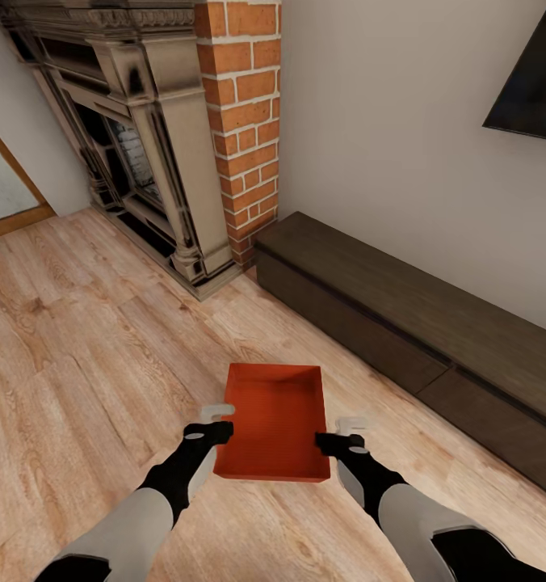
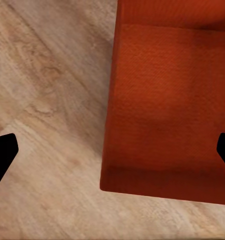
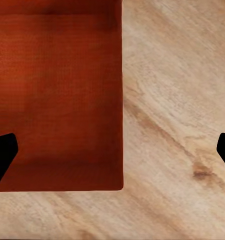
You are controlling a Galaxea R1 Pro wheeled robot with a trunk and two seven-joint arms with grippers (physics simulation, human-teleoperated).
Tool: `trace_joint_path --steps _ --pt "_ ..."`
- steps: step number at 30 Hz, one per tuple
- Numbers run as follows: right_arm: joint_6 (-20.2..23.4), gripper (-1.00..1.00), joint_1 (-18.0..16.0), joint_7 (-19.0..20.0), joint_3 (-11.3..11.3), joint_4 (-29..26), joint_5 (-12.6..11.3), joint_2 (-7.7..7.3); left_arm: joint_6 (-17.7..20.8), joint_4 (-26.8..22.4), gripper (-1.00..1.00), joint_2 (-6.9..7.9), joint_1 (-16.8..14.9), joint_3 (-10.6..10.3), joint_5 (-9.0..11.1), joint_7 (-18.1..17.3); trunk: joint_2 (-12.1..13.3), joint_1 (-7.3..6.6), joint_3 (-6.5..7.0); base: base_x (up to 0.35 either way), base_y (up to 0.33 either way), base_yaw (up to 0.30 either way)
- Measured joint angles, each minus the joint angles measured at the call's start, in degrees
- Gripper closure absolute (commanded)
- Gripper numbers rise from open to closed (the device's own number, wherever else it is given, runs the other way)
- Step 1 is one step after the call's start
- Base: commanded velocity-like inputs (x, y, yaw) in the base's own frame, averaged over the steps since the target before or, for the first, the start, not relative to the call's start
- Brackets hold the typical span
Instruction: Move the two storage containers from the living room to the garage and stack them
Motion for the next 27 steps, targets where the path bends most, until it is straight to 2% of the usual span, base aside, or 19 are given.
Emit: trace_joint_path --steps 9,27 --pt "-0.3 -1.0 0.0 0.0 0.0 0.3 0.6 0.92 -0.1 0.1 -1.0 0.1 0.0 -0.3 0.0 0.0 0.0 0.0 0.0 0.0 0.0 0.0" --pt "-0.3 -1.0 0.0 -0.1 -0.1 0.3 0.4 0.77 -0.1 0.4 -1.0 0.18 0.0 -0.3 -0.1 0.0 0.0 0.0 0.0 0.0 0.0 0.0"
